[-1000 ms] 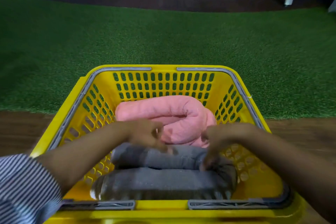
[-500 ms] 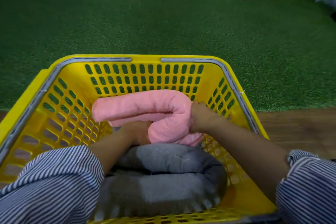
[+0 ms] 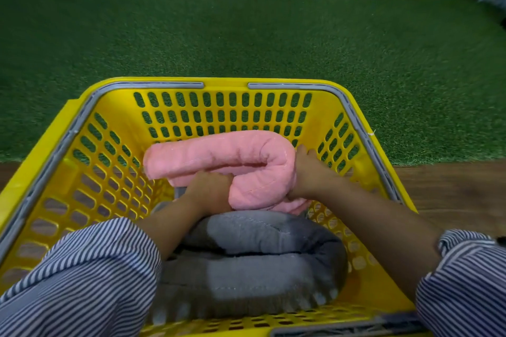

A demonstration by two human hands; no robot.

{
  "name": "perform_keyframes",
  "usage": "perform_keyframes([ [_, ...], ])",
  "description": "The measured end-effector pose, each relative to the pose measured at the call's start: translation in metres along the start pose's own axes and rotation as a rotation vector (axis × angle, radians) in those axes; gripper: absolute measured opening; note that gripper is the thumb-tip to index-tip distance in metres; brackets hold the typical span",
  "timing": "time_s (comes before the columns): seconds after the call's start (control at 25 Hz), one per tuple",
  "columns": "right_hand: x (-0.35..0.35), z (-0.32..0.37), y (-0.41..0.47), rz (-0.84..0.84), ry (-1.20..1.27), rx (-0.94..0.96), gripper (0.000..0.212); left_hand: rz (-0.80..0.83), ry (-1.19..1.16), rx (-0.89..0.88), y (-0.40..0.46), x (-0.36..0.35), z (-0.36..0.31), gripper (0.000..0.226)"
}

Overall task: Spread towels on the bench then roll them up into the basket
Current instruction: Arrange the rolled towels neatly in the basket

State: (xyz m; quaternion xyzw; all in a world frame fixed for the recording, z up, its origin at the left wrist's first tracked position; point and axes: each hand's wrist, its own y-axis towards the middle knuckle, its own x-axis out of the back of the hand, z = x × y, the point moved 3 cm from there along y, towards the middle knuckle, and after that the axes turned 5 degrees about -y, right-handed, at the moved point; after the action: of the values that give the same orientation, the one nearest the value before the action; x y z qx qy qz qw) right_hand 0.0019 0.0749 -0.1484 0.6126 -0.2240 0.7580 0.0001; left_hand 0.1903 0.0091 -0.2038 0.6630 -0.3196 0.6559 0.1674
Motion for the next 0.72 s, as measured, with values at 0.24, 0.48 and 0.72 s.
perform_keyframes([
  [0.24,0.004,0.005,-0.01,-0.054,-0.238,-0.005,0.074,-0.465,0.229,-0.037,-0.001,0.041,0.026,0.047],
  [0.48,-0.006,0.04,-0.028,-0.053,-0.737,0.434,0.02,-0.401,0.242,-0.033,-0.004,0.016,0.02,0.063],
  [0.72,0.012,0.032,-0.021,-0.149,-0.745,0.566,0.023,-0.47,0.281,-0.363,-0.033,0.023,0.01,0.065],
])
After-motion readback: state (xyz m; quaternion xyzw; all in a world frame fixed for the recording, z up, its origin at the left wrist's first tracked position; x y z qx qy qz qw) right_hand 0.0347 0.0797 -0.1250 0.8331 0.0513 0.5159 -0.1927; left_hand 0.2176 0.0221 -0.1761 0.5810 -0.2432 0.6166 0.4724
